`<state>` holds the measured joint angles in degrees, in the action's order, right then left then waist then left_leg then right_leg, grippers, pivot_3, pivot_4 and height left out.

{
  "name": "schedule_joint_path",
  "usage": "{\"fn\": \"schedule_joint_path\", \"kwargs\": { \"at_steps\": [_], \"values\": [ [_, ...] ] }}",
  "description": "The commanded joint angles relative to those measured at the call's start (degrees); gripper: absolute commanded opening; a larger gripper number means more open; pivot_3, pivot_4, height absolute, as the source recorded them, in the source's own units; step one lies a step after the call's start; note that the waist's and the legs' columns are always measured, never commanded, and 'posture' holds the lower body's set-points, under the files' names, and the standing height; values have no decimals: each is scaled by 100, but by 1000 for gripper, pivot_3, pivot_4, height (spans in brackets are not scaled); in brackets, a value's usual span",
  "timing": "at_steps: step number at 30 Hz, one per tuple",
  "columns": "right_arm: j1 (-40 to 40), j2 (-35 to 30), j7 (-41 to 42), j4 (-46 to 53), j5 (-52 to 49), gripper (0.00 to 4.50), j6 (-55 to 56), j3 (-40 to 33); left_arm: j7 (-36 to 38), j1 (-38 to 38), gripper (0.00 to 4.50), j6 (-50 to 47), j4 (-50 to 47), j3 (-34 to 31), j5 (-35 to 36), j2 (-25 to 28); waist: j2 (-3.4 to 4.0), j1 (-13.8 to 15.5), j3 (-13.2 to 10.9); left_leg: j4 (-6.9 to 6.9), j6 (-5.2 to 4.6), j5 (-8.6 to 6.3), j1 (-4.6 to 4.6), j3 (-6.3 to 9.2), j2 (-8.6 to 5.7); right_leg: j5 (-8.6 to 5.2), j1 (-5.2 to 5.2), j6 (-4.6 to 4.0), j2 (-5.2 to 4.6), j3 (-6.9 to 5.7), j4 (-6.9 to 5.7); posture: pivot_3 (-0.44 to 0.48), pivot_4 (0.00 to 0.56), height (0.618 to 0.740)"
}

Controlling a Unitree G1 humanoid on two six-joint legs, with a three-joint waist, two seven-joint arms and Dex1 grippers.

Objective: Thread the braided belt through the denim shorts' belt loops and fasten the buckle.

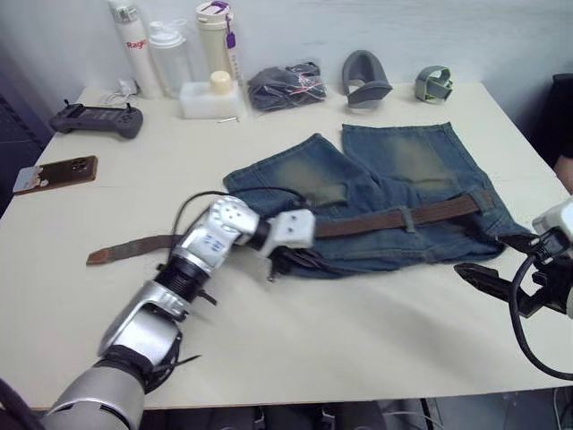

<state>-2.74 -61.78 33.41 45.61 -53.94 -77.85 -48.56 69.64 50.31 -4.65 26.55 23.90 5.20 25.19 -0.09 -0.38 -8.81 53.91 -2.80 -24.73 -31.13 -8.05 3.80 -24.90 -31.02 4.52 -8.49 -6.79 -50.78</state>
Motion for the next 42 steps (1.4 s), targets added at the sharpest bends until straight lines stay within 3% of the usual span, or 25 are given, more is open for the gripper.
{"fn": "schedule_joint_path", "kwargs": {
  "at_steps": [1,7,15,20,25,31,36,42],
  "values": [
    [219,-258,201,-268,109,4500,437,366,63,-76,7,63,730,-645,-14,745,0,-48,0,0,0,0,0,7,-2,-1,-2,-2,3,3,-2,0,150,648],
    [704,-524,431,-866,319,4500,1034,1281,501,-230,7,799,1719,-1379,159,1618,0,-138,0,-8,4,1,-4,12,-4,-4,-11,-6,3,3,-3,0,150,648],
    [1994,-177,454,-1582,554,4500,1611,2796,793,-227,7,610,2300,-1961,346,2073,-1,-125,-1,-7,7,2,-15,0,-5,-3,-33,-6,-3,13,-12,0,150,648],
    [2633,123,530,-2209,463,4500,1556,3149,1176,-470,2115,-747,1775,-2442,916,2364,-1,-152,-2,-8,7,2,-18,-8,-6,-3,-36,-4,-3,17,-13,0,150,648],
    [3290,359,706,-2866,613,4500,1669,3555,685,-126,4476,-1893,1752,-3141,1432,2407,-3,-104,-5,-4,9,3,-18,-8,-8,-1,-36,-2,-7,16,-20,0,150,648],
    [4418,1094,609,-4264,1647,4500,2245,4577,-729,585,4476,-2613,2181,-3319,1248,1840,-10,-103,-8,2,-1,0,-20,-13,-23,10,-33,19,-15,26,-20,0,150,648],
    [4816,1549,660,-5104,2821,4500,3160,5448,-1123,739,4476,-2540,1939,-3147,1158,1186,-10,-128,-8,-6,-3,1,-25,-34,-26,15,-47,28,-14,31,-23,0,150,648],
    [4659,1556,189,-5799,3996,4500,3656,5791,-1217,548,4476,-2660,1194,-3086,1232,930,-11,-132,-9,-6,-1,2,-25,-38,-24,15,-52,28,-13,32,-28,0,150,648]
  ]
}}
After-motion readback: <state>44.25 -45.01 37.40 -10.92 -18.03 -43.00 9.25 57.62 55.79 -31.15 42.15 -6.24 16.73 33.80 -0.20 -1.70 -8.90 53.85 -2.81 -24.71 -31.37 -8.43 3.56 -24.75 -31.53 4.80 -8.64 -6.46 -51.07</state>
